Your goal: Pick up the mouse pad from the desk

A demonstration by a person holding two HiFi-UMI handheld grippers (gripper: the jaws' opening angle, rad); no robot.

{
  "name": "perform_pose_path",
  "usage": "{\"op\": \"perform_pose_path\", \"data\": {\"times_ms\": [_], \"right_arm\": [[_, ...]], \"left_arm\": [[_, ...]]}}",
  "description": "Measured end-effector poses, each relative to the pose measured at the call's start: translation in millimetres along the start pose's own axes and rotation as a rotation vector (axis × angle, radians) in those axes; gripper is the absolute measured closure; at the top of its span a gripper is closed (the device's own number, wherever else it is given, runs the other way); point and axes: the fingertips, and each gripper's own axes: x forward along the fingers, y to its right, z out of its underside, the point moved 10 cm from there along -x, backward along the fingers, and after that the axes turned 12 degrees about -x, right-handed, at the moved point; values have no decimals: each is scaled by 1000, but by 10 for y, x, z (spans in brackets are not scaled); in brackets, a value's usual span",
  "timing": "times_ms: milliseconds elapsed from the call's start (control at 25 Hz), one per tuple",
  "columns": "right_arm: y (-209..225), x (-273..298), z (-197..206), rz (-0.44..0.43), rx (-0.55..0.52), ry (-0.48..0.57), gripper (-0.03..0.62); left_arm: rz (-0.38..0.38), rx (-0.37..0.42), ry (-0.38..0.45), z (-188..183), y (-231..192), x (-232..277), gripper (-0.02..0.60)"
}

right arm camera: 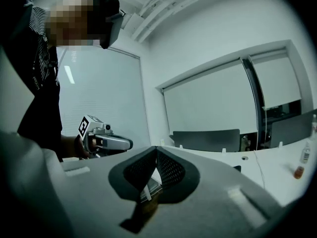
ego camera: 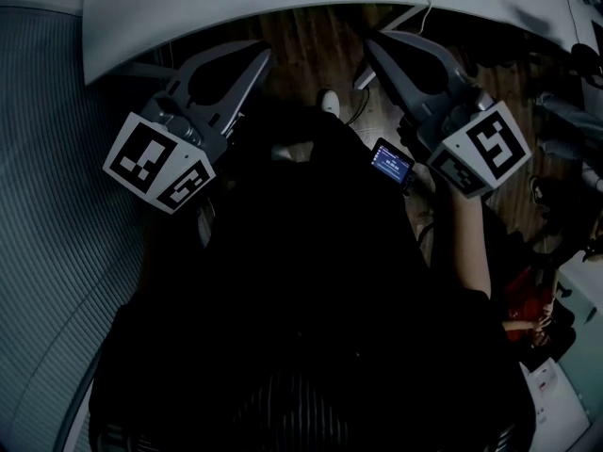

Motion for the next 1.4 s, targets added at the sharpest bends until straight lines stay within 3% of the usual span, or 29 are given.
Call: {"op": "perform_pose_path", "data": {"times_ms": [160,400,760,1160,1400], "right_arm": [[182,115,-115,-9,4,41,589],[1066,109,-103,-68,-19,50,589],[1752,-117,36,-108,13,88,589],[1810,-131,70,-88,32,98,589],[2001,-77,-5,-3,2,59,589]], "left_arm": [[-22,29,29,-112,-29,53,574],[7,-26,65,-505,-132,879,574],[3,-48,40,-671,-49,1573,574],[28,-59,1,-722,-97,1629,574],[143,-45,-2,-915,-415,2006,574]]}}
